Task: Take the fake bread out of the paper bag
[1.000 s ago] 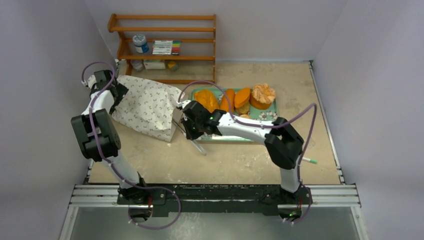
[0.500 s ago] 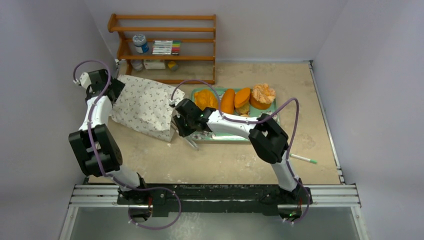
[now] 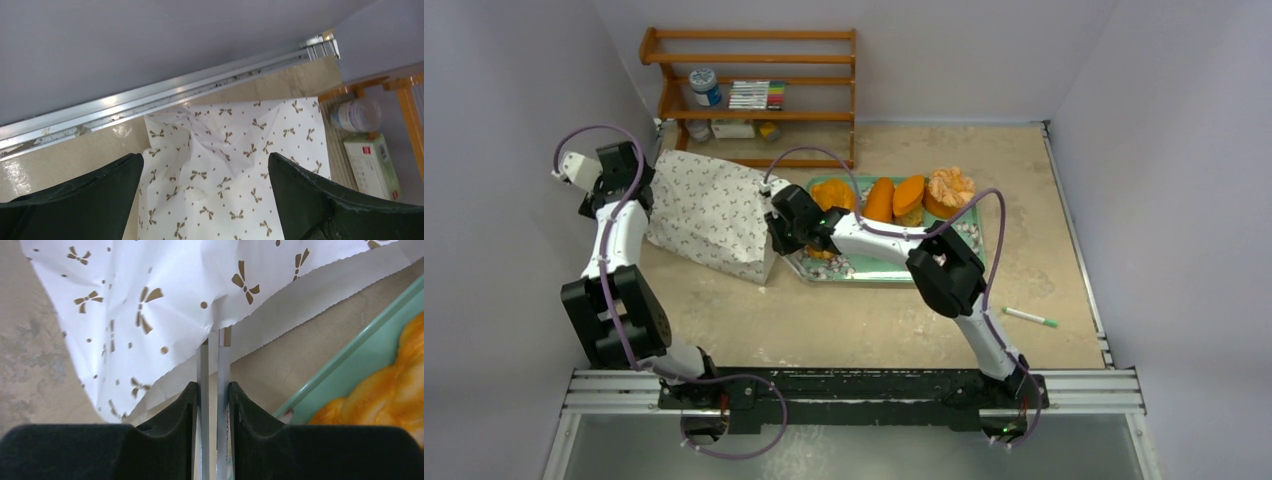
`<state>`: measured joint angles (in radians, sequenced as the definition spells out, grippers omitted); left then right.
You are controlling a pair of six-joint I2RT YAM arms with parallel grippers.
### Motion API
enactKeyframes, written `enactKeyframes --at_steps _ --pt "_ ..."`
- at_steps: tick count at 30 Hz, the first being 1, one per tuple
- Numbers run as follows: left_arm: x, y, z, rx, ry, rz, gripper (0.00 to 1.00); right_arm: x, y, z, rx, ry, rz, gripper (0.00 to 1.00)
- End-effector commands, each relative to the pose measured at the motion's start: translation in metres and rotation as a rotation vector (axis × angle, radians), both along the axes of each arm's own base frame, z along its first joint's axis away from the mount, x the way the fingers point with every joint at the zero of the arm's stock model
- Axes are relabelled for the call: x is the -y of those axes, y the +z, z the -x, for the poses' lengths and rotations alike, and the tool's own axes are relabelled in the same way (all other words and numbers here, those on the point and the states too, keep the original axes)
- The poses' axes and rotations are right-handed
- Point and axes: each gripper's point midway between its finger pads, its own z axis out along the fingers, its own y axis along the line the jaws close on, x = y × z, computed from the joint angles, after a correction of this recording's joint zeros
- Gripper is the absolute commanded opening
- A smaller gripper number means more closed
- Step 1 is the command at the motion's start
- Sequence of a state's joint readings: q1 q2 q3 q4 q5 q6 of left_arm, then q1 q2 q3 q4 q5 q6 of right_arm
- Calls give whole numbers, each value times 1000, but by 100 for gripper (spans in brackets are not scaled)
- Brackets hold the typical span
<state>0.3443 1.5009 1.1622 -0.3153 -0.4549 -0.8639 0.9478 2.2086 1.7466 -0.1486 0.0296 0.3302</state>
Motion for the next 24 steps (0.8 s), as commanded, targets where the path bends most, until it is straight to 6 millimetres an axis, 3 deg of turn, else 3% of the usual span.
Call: enactKeyframes --at_steps 1,6,17,20,24 --pt "-27 7 -1 16 137 -85 97 -30 34 -22 111 34 -126 26" --pt "-45 -17 0 -116 202 -121 96 -46 40 -25 152 93 -180 25" --pt "-66 -53 -17 -235 176 -105 96 -57 98 -12 260 206 -349 23" --pt "-60 -68 -36 -238 67 -58 94 -55 119 -7 305 220 -401 23" --pt "-49 -77 -46 -212 -9 -14 92 -53 152 6 345 254 -483 22"
